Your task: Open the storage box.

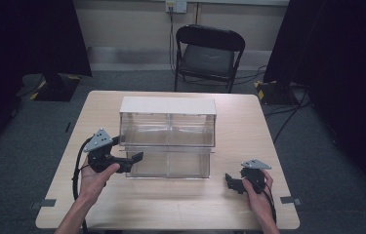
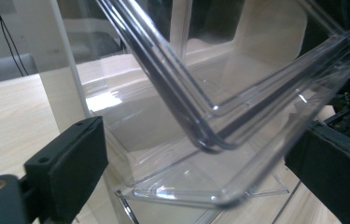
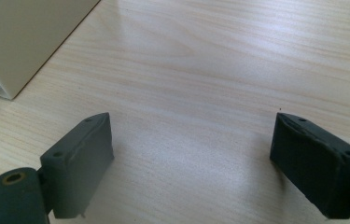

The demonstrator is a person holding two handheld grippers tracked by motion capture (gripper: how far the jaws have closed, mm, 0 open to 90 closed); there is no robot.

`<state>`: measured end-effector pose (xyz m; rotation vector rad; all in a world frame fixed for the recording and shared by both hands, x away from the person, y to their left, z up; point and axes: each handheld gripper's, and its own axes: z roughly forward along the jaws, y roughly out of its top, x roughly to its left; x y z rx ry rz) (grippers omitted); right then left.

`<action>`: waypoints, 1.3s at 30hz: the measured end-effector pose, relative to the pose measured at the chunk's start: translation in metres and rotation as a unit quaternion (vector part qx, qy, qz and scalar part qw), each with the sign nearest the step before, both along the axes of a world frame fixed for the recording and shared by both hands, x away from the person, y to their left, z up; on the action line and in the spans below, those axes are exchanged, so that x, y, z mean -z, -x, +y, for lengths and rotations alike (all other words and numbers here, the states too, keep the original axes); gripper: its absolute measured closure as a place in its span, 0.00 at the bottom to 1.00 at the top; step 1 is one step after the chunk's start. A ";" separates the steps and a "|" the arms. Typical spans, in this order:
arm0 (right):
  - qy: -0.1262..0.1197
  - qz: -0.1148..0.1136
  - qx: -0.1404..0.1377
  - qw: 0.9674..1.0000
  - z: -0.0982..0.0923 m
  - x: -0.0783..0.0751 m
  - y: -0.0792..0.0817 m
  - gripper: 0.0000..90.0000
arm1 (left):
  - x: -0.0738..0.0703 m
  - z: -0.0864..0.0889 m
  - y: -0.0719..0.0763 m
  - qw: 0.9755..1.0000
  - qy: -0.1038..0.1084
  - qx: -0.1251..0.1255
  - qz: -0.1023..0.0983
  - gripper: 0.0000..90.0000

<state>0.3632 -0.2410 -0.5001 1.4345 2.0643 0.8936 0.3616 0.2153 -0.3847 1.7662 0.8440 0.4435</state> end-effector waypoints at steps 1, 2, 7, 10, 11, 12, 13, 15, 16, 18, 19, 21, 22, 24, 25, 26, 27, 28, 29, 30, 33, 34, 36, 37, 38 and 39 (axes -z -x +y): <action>0.000 0.000 0.000 1.000 0.000 0.000 0.000 0.14 | -0.001 -0.001 0.000 1.000 -0.005 -0.003 0.000 0.06; 0.000 0.000 0.000 1.000 0.000 0.000 0.000 0.14 | -0.001 0.000 0.000 1.000 -0.009 -0.001 0.000 0.06; 0.000 0.000 0.000 1.000 0.000 0.000 0.000 0.14 | -0.002 0.000 -0.002 1.000 -0.004 0.001 0.010 0.06; 0.000 0.000 0.000 1.000 0.000 0.000 0.000 0.14 | -0.001 0.001 -0.002 1.000 0.003 0.001 0.016 0.06; 0.000 0.000 0.000 1.000 0.000 0.000 0.000 0.14 | -0.001 0.001 -0.002 1.000 0.003 0.001 0.016 0.06; 0.000 0.000 0.000 1.000 0.000 0.000 0.000 0.14 | -0.001 0.001 -0.002 1.000 0.003 0.001 0.017 0.06; 0.000 0.000 0.000 1.000 0.000 0.000 0.000 0.14 | -0.001 0.001 -0.002 1.000 0.003 0.001 0.017 0.06; 0.000 0.000 0.000 1.000 0.000 0.000 0.000 0.14 | -0.001 0.001 -0.003 1.000 0.004 0.001 0.017 0.06; 0.000 0.000 0.000 1.000 0.000 0.000 0.000 0.14 | -0.001 0.002 -0.003 1.000 0.003 0.003 0.017 0.06; 0.000 0.000 0.000 1.000 0.000 0.000 0.000 0.14 | -0.001 0.002 -0.003 1.000 0.002 0.003 0.016 0.06; 0.000 0.000 0.000 1.000 0.000 0.000 0.000 0.14 | -0.001 0.002 -0.003 1.000 0.002 0.003 0.016 0.06; 0.000 0.000 0.000 1.000 0.000 0.000 0.000 0.14 | -0.001 0.001 -0.002 1.000 0.005 0.002 0.018 0.06; 0.000 0.000 0.000 1.000 0.000 0.000 0.000 0.14 | -0.001 0.002 -0.003 1.000 0.005 0.002 0.018 0.06; 0.000 0.000 0.000 1.000 0.000 0.000 0.000 0.14 | -0.001 0.002 -0.003 1.000 0.006 0.003 0.017 0.06; 0.000 0.000 0.000 1.000 0.000 0.000 0.000 0.14 | -0.001 0.002 -0.003 1.000 0.007 0.003 0.016 0.06; 0.000 0.000 0.000 1.000 0.000 0.000 0.000 0.14 | -0.001 0.002 -0.003 1.000 0.007 0.004 0.016 0.06; 0.000 0.000 0.000 1.000 0.000 0.000 0.000 0.14 | -0.001 0.002 -0.003 1.000 0.007 0.004 0.016 0.06; 0.000 0.000 0.000 1.000 0.000 0.000 0.000 0.14 | -0.001 0.002 -0.003 1.000 0.006 0.004 0.016 0.06; 0.000 0.000 0.000 1.000 0.000 0.000 0.000 0.14 | -0.001 0.002 -0.003 1.000 0.007 0.004 0.016 0.06; 0.000 0.000 0.000 1.000 0.000 0.000 0.000 0.14 | -0.001 0.002 -0.003 1.000 0.007 0.004 0.016 0.06; 0.000 0.000 0.000 1.000 0.000 0.000 0.000 0.14 | -0.001 0.002 -0.003 1.000 0.006 0.003 0.015 0.06; 0.000 0.000 0.000 1.000 0.000 0.000 0.000 0.14 | -0.001 0.002 -0.003 1.000 0.007 0.003 0.016 0.06; 0.000 0.000 0.000 1.000 0.000 0.000 0.000 0.14 | -0.001 0.002 -0.003 1.000 0.006 0.004 0.014 0.06; 0.000 0.000 0.000 1.000 0.000 0.000 0.000 0.14 | -0.001 0.002 -0.003 1.000 0.005 0.004 0.014 0.06; 0.000 0.000 0.000 1.000 0.000 0.000 0.000 0.14 | -0.001 0.002 -0.003 1.000 0.005 0.004 0.014 0.06; 0.000 0.000 0.000 1.000 0.000 0.000 0.000 0.14 | -0.001 0.002 -0.003 1.000 0.005 0.004 0.014 0.06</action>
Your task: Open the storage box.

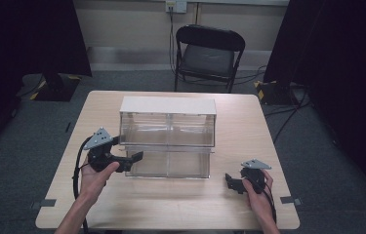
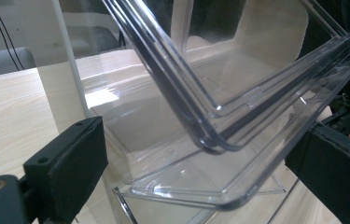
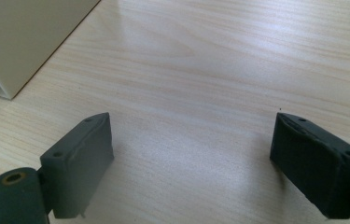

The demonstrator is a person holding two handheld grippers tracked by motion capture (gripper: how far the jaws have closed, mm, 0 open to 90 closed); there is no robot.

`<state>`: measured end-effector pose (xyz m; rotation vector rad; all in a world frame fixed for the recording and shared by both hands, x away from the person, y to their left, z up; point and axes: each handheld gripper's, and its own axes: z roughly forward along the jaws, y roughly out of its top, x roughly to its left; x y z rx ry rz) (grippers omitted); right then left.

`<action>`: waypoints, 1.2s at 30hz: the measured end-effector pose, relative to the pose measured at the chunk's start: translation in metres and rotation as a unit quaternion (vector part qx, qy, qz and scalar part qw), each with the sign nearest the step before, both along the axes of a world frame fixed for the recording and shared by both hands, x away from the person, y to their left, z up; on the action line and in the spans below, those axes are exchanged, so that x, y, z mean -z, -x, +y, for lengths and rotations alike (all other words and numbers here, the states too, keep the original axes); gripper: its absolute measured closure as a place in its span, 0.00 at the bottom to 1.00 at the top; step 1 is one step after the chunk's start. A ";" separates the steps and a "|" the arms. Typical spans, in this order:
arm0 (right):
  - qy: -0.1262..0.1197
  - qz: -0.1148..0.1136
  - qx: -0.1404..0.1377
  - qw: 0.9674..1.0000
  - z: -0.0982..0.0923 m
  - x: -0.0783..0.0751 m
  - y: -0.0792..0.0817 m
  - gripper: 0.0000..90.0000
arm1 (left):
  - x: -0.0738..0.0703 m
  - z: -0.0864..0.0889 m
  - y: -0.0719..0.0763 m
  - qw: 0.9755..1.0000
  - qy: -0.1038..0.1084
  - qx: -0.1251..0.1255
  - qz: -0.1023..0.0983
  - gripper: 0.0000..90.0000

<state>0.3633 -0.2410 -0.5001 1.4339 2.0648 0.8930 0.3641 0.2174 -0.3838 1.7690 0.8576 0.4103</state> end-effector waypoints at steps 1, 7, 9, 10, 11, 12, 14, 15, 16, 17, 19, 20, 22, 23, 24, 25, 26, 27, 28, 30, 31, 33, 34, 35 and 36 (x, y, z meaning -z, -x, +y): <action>0.000 0.000 0.000 1.000 0.000 0.000 0.000 0.14 | 0.000 0.000 0.000 1.000 0.001 0.000 0.000 0.06; 0.000 0.000 0.000 1.000 0.000 0.000 0.000 0.14 | 0.000 0.000 0.000 1.000 0.001 0.002 0.001 0.06; 0.000 0.000 0.000 1.000 0.000 0.000 0.000 0.14 | 0.000 0.000 0.000 1.000 0.002 0.002 0.000 0.06; 0.000 0.000 0.000 1.000 0.000 0.000 0.000 0.14 | 0.000 0.000 0.000 1.000 0.002 0.002 0.000 0.06; 0.000 0.000 0.000 1.000 0.000 0.000 0.000 0.14 | 0.000 0.000 0.000 1.000 0.002 0.002 0.000 0.06; 0.000 0.000 0.000 1.000 0.000 0.000 0.000 0.14 | 0.000 0.000 0.000 1.000 0.002 0.003 0.000 0.06; 0.000 0.000 0.000 1.000 0.000 0.000 0.000 0.14 | 0.000 0.000 0.000 1.000 0.002 0.003 0.000 0.06; 0.000 0.000 0.000 1.000 0.000 0.000 0.000 0.14 | 0.000 0.000 0.000 1.000 0.003 0.003 0.000 0.06; 0.000 0.000 0.000 1.000 0.000 0.000 0.000 0.14 | 0.000 0.000 0.000 1.000 0.002 0.004 0.000 0.06; 0.000 0.000 0.000 1.000 0.000 0.000 0.000 0.14 | 0.000 0.000 0.000 1.000 0.001 0.003 -0.001 0.06; 0.000 0.000 0.000 1.000 0.000 0.000 0.000 0.14 | 0.000 0.000 0.000 1.000 0.003 0.003 -0.001 0.06; 0.000 0.000 0.000 1.000 0.000 0.000 0.000 0.14 | 0.000 0.000 0.000 1.000 0.002 0.002 -0.002 0.06; 0.000 0.000 0.000 1.000 0.000 0.000 0.000 0.14 | 0.000 0.000 0.000 1.000 0.000 0.004 -0.004 0.05; 0.000 0.000 0.000 1.000 0.000 0.000 0.000 0.14 | 0.000 0.000 0.000 1.000 0.000 0.004 -0.004 0.05; 0.000 0.000 0.000 1.000 0.000 0.000 0.000 0.14 | -0.001 0.000 0.000 1.000 -0.001 0.004 -0.004 0.05; 0.000 0.000 0.000 1.000 0.000 0.000 0.000 0.14 | -0.001 0.000 0.000 1.000 -0.001 0.004 -0.004 0.05; 0.000 0.000 0.000 1.000 0.000 0.000 0.000 0.14 | -0.001 0.000 0.000 1.000 -0.002 0.003 -0.003 0.05; 0.000 0.000 0.000 1.000 0.000 0.000 0.000 0.14 | -0.001 0.000 0.000 1.000 -0.002 0.003 -0.003 0.05; 0.000 0.000 0.000 1.000 0.000 0.000 0.000 0.14 | -0.001 0.000 0.000 1.000 -0.001 0.004 -0.004 0.05; 0.000 0.000 0.000 1.000 0.000 0.000 0.000 0.14 | 0.000 0.000 0.000 1.000 0.000 0.004 -0.004 0.05; 0.000 0.000 0.000 1.000 0.000 0.000 0.000 0.14 | -0.001 0.000 0.000 1.000 -0.002 0.003 -0.003 0.05; 0.000 0.000 0.000 1.000 0.000 0.000 0.000 0.14 | -0.001 0.000 0.000 1.000 -0.002 0.004 -0.004 0.05; 0.000 0.000 0.000 1.000 0.000 0.000 0.000 0.14 | -0.001 0.000 0.000 1.000 -0.002 0.003 -0.003 0.05; 0.000 0.000 0.000 1.000 0.000 0.000 0.000 0.14 | -0.001 0.000 0.000 1.000 -0.001 0.004 -0.004 0.05; 0.000 0.000 0.000 1.000 0.000 0.000 0.000 0.14 | -0.001 0.000 0.000 1.000 -0.003 0.003 -0.003 0.05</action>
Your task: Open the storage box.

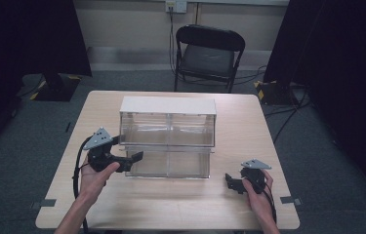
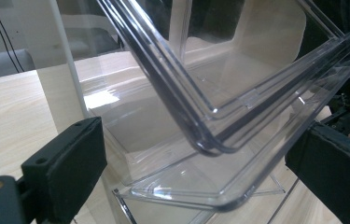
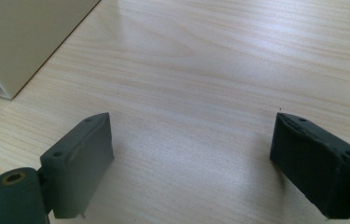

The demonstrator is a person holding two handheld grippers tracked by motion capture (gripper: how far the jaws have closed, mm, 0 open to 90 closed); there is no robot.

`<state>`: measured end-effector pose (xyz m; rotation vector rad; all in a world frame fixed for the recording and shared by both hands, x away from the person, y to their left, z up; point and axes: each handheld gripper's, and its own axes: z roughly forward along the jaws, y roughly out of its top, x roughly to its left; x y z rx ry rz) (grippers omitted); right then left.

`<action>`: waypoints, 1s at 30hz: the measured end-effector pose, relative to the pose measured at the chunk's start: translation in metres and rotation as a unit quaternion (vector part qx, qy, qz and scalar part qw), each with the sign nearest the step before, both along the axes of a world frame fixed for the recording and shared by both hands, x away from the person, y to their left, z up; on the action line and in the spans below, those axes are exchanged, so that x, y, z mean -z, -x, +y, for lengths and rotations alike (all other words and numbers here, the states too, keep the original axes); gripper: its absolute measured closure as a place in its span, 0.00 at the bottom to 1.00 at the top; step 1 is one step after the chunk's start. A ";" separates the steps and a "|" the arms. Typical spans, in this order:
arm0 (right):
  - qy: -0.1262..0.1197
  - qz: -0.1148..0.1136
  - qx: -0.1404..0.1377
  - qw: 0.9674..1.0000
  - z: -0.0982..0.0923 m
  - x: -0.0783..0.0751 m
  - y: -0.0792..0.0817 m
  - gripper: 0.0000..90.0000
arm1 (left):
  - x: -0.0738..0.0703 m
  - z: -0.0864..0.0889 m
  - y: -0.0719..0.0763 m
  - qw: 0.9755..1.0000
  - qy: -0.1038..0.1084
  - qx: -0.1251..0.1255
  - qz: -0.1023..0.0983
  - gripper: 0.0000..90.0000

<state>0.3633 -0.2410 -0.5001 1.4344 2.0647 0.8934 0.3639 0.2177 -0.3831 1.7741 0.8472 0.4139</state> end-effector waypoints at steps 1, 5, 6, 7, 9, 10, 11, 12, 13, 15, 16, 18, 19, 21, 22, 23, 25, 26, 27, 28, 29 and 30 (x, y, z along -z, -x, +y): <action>0.000 0.000 0.000 1.000 0.000 0.000 0.000 0.14 | 0.000 0.000 0.000 1.000 0.001 -0.001 0.000 0.05; 0.000 0.000 0.000 1.000 0.000 0.000 0.000 0.14 | 0.000 0.000 0.000 1.000 -0.002 0.000 -0.001 0.06; 0.000 0.000 0.000 1.000 0.000 0.000 0.000 0.14 | 0.000 0.000 0.000 1.000 -0.002 0.000 0.000 0.06; 0.000 0.000 0.000 1.000 0.000 0.000 0.000 0.14 | 0.000 0.000 0.000 1.000 -0.001 -0.002 0.000 0.06; 0.000 0.000 0.000 1.000 0.000 0.000 0.000 0.14 | 0.000 0.000 0.000 1.000 -0.001 -0.001 0.000 0.06; 0.000 0.000 0.000 1.000 0.000 0.000 0.000 0.14 | 0.000 0.000 0.000 1.000 -0.001 0.000 0.000 0.06; 0.000 0.000 0.000 1.000 0.000 0.000 0.000 0.14 | 0.000 0.000 0.000 1.000 -0.001 0.000 0.000 0.06; 0.000 0.000 0.000 1.000 0.000 0.000 0.000 0.14 | 0.000 0.000 0.000 1.000 -0.001 0.000 0.000 0.06; 0.000 0.000 0.000 1.000 0.000 0.000 0.000 0.14 | 0.000 0.000 0.000 1.000 -0.001 0.000 0.000 0.06; 0.000 0.000 0.000 1.000 0.000 0.000 0.000 0.14 | 0.000 0.000 0.000 1.000 -0.001 0.000 0.000 0.06; 0.000 0.000 0.000 1.000 0.000 0.000 0.000 0.14 | 0.000 0.000 0.000 1.000 -0.001 0.000 0.000 0.06; 0.000 0.000 0.000 1.000 0.000 0.000 0.000 0.14 | 0.000 0.000 0.000 1.000 -0.002 0.000 0.000 0.06; 0.000 0.000 0.000 1.000 0.000 0.000 0.000 0.14 | 0.000 0.000 0.000 1.000 -0.002 0.000 0.000 0.06; 0.000 0.000 0.000 1.000 0.000 0.000 0.000 0.14 | 0.000 0.000 0.000 1.000 -0.001 -0.002 -0.001 0.06; 0.000 0.000 0.000 1.000 0.000 0.000 0.000 0.14 | 0.000 0.000 0.000 1.000 -0.002 -0.002 -0.001 0.06; 0.000 0.000 0.000 1.000 0.000 0.000 0.000 0.14 | 0.000 0.000 0.000 1.000 -0.002 -0.001 -0.001 0.06; 0.000 0.000 0.000 1.000 0.000 0.000 0.000 0.14 | 0.000 0.000 0.000 1.000 -0.002 -0.001 -0.001 0.06; 0.000 0.000 0.000 1.000 0.000 0.000 0.000 0.14 | 0.000 0.000 0.000 1.000 -0.001 -0.002 -0.001 0.06; 0.000 0.000 0.000 1.000 0.000 0.000 0.000 0.14 | 0.000 0.000 0.000 1.000 -0.001 -0.002 -0.001 0.06; 0.000 0.000 0.000 1.000 0.000 0.000 0.000 0.14 | 0.000 0.000 0.000 1.000 -0.002 -0.001 -0.001 0.06; 0.000 0.000 0.000 1.000 0.000 0.000 0.000 0.14 | 0.000 0.000 0.000 1.000 -0.002 -0.002 -0.001 0.06; 0.000 0.000 0.000 1.000 0.000 0.000 0.000 0.14 | 0.000 0.000 0.000 1.000 -0.002 -0.001 0.000 0.06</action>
